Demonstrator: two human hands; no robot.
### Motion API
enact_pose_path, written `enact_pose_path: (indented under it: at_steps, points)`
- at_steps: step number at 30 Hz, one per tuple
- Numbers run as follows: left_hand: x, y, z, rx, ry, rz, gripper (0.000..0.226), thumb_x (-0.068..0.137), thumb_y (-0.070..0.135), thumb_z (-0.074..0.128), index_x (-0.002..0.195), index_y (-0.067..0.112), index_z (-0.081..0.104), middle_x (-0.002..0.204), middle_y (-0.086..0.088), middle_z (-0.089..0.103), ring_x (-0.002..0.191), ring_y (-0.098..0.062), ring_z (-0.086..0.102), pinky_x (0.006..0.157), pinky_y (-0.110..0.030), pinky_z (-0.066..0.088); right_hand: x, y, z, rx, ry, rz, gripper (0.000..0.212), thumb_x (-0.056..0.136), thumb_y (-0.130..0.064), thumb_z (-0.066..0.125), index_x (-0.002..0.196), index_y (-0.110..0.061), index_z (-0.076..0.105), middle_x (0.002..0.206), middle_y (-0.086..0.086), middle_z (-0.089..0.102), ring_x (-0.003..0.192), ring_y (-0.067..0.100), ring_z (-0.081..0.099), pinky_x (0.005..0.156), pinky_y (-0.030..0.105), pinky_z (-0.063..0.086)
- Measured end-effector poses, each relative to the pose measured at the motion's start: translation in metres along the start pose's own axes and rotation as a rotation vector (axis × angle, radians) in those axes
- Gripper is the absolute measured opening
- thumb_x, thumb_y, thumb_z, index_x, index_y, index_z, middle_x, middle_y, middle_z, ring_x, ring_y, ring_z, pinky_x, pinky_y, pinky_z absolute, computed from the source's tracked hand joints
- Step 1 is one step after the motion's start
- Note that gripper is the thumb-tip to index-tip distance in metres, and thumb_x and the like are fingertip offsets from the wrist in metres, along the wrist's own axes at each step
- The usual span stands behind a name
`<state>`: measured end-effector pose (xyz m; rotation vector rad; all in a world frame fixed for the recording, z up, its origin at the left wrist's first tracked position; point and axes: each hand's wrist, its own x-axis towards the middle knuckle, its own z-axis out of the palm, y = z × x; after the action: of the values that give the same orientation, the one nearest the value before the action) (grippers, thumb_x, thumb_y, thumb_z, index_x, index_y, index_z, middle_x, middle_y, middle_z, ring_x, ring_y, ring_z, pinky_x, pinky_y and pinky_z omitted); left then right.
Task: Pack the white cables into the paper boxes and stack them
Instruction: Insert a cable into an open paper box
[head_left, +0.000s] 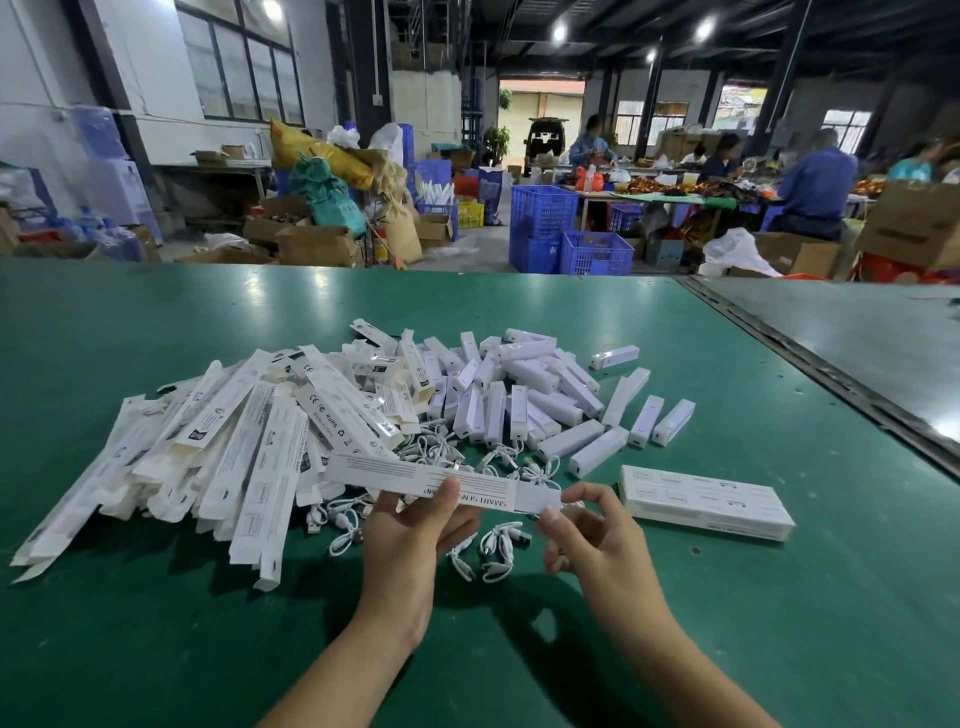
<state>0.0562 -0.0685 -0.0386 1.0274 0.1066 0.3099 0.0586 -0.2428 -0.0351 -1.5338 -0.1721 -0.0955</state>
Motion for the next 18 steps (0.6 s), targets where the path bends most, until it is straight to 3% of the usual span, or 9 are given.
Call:
enact_pose_path:
  at_steps: [4,9,12,15,18]
  points:
    - [-0.002,-0.001,0.000,0.010,-0.033,-0.004,0.053,0.065,0.033,0.078,0.110,0.013,0.059,0.100,-0.015,0.076,0.087,-0.033,0.075,0.069,-0.029,0.061,-0.003,-0.003,0.005,-0.054,-0.001,0.014,0.020,0.088,-0.021,0.068,0.098,-0.010,0.055,0.070,0.017,0.067,0.055,0.022,0.059,0.064,0.044,0.053]
    - [-0.002,-0.002,0.002,0.020,-0.036,-0.006,0.055,0.064,0.036,0.078,0.109,0.012,0.060,0.100,-0.015,0.076,0.088,-0.033,0.075,0.070,-0.029,0.060,-0.006,-0.008,0.004,0.005,-0.086,0.067,0.013,0.092,-0.016,0.065,0.103,-0.013,0.060,0.066,0.011,0.067,0.045,0.020,0.054,0.046,0.028,0.047]
    - [-0.001,-0.001,0.001,0.014,-0.006,-0.007,0.051,0.065,0.033,0.076,0.108,0.012,0.060,0.099,-0.013,0.077,0.086,-0.033,0.075,0.068,-0.029,0.061,-0.008,-0.010,0.002,0.061,-0.180,0.113,0.023,0.091,-0.018,0.065,0.113,-0.017,0.059,0.066,0.009,0.066,0.044,0.021,0.053,0.045,0.030,0.047]
    - [0.000,0.001,0.000,0.006,0.016,-0.007,0.045,0.068,0.028,0.074,0.108,0.013,0.060,0.097,-0.012,0.077,0.084,-0.032,0.076,0.065,-0.028,0.060,-0.008,-0.012,0.001,0.062,-0.234,0.115,0.044,0.078,-0.034,0.069,0.120,-0.023,0.059,0.067,0.009,0.066,0.048,0.022,0.056,0.050,0.034,0.050]
    - [0.001,0.001,0.001,0.002,0.029,-0.013,0.039,0.072,0.025,0.071,0.108,0.013,0.060,0.096,-0.012,0.077,0.081,-0.030,0.076,0.064,-0.027,0.060,-0.008,-0.010,0.001,0.077,-0.243,0.105,0.049,0.075,-0.038,0.068,0.123,-0.028,0.060,0.066,0.010,0.066,0.048,0.022,0.056,0.051,0.035,0.049]
